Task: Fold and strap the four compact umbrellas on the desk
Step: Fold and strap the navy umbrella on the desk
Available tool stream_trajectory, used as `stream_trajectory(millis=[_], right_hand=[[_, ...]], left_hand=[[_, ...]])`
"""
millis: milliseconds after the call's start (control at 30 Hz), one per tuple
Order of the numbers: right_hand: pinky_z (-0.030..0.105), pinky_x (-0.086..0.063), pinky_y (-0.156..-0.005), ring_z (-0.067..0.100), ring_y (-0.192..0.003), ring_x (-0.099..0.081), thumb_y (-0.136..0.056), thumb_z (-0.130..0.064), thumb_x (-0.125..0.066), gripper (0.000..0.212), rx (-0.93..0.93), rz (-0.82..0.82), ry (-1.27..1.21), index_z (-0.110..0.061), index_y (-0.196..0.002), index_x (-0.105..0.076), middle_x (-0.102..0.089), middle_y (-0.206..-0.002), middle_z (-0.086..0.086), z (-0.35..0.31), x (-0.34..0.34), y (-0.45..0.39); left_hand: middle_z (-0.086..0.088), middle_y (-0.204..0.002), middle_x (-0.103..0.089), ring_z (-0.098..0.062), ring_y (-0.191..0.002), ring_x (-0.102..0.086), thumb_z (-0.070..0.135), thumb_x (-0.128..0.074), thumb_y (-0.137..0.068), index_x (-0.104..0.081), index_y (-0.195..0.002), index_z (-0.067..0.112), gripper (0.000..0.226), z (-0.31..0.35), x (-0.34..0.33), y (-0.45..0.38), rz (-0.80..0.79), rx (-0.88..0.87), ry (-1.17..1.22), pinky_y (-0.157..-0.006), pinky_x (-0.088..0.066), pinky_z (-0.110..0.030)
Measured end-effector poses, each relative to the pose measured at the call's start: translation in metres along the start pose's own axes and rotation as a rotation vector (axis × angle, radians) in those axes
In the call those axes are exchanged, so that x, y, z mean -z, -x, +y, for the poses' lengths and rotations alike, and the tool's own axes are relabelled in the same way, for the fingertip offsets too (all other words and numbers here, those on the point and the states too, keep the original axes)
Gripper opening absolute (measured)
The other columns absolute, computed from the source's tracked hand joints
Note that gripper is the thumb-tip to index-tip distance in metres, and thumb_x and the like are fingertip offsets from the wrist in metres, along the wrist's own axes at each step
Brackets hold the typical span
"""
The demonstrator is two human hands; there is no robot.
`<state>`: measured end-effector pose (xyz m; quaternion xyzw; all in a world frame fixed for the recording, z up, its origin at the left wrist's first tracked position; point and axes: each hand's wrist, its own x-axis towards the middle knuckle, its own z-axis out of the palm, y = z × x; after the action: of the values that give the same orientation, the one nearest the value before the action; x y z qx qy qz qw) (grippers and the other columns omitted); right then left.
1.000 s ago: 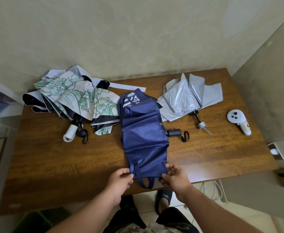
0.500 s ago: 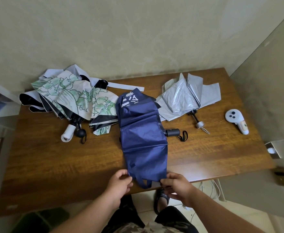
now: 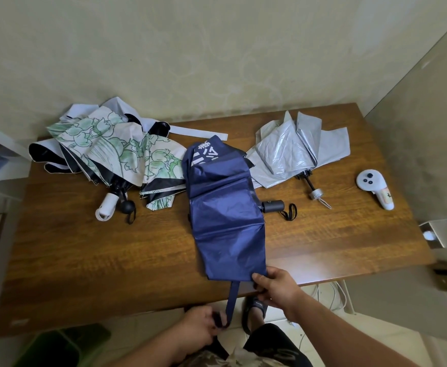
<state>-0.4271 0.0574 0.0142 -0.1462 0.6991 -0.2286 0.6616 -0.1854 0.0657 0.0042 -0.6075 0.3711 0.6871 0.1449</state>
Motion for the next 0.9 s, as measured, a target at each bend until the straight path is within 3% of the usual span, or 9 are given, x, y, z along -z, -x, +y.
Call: stream_trajectory(millis=[100,233,333,433,500,600,700,767,900], right_hand=[[0.026,-0.046,-0.052,0.015,-0.054,-0.05,-0.102,-0.015,-0.066,0.013,-0.005,0.008,0.018,-0.004,-0.107,-0.068,-0.054,-0.068,0.005,0.001,0.002,-0.006],[0.025,-0.04,-0.045,0.016,-0.05,-0.047,-0.101,-0.019,-0.068,0.018,0.018,0.064,0.099,-0.001,-0.104,-0.069,-0.055,-0.059,0.002,0.0,0.005,-0.017],[0.026,-0.039,-0.046,0.017,-0.048,-0.047,-0.098,-0.025,-0.072,0.026,0.038,0.133,0.231,-0.008,-0.081,-0.064,-0.055,-0.058,0.002,0.003,0.007,-0.022],[0.029,-0.041,-0.053,0.019,-0.051,-0.05,-0.093,-0.034,-0.075,0.039,0.05,0.172,0.405,-0.017,-0.068,-0.051,-0.054,-0.055,-0.003,0.008,0.007,-0.021],[0.031,-0.044,-0.057,0.02,-0.058,-0.055,-0.091,-0.034,-0.075,0.035,0.073,0.246,0.453,-0.018,-0.07,-0.051,-0.06,-0.061,-0.003,0.009,0.005,-0.015],[0.031,-0.043,-0.062,0.016,-0.068,-0.055,-0.092,-0.028,-0.071,0.028,0.246,0.377,0.533,-0.022,-0.077,-0.048,-0.061,-0.073,-0.003,0.001,0.003,-0.004],[0.028,-0.045,-0.071,0.016,-0.083,-0.056,-0.09,-0.031,-0.062,0.006,0.659,0.275,0.936,-0.03,-0.096,-0.059,-0.059,-0.09,-0.008,-0.004,-0.008,0.002],[0.033,-0.05,-0.08,0.022,-0.092,-0.057,-0.088,-0.033,-0.055,0.022,0.824,0.123,1.138,-0.032,-0.105,-0.069,-0.06,-0.096,-0.004,0.0,-0.016,-0.009],[0.036,-0.044,-0.099,0.027,-0.121,-0.049,-0.098,-0.038,-0.047,0.034,0.53,0.01,1.361,-0.03,-0.124,-0.068,-0.057,-0.123,0.001,-0.004,-0.02,-0.018]], left_hand=[[0.01,-0.103,-0.076,-0.003,-0.103,-0.071,-0.008,-0.052,-0.095,-0.077,-0.095,0.027,0.043,-0.019,0.029,0.002,-0.038,0.042,-0.285,-0.093,-0.057,-0.022],[0.003,-0.096,-0.079,-0.009,-0.087,-0.074,0.002,-0.06,-0.091,-0.08,-0.096,0.02,0.028,0.005,0.066,0.008,-0.05,0.043,-0.284,-0.074,-0.055,-0.021],[-0.003,-0.099,-0.078,-0.011,-0.078,-0.073,0.013,-0.066,-0.096,-0.074,-0.106,0.018,0.014,0.042,0.072,0.009,0.169,-0.082,-0.041,-0.063,-0.053,-0.022],[0.001,-0.093,-0.071,-0.017,-0.081,-0.071,0.029,-0.072,-0.095,-0.065,-0.096,0.025,0.009,0.06,0.061,-0.001,0.485,-0.201,-0.003,-0.064,-0.054,-0.026],[0.008,-0.089,-0.064,-0.012,-0.081,-0.064,0.028,-0.074,-0.093,-0.061,-0.088,0.028,0.013,0.062,0.05,-0.009,0.6,-0.362,-0.18,-0.067,-0.047,-0.02],[0.018,-0.1,-0.057,-0.002,-0.091,-0.055,0.024,-0.07,-0.094,-0.067,-0.101,0.035,0.014,0.063,0.033,-0.016,0.617,-0.635,-0.497,-0.08,-0.044,-0.016],[0.016,-0.106,-0.063,-0.01,-0.099,-0.057,0.031,-0.061,-0.092,-0.073,-0.111,0.037,0.023,0.062,0.025,-0.028,0.608,-0.838,-0.835,-0.086,-0.05,-0.03],[0.012,-0.108,-0.064,-0.018,-0.103,-0.059,0.038,-0.044,-0.092,-0.073,-0.111,0.034,0.035,0.061,0.022,-0.03,0.565,-0.831,-0.992,-0.085,-0.051,-0.037],[0.01,-0.108,-0.062,-0.019,-0.106,-0.058,0.036,-0.036,-0.091,-0.071,-0.116,0.035,0.043,0.046,0.026,-0.032,0.464,-0.782,-1.109,-0.087,-0.049,-0.038]])
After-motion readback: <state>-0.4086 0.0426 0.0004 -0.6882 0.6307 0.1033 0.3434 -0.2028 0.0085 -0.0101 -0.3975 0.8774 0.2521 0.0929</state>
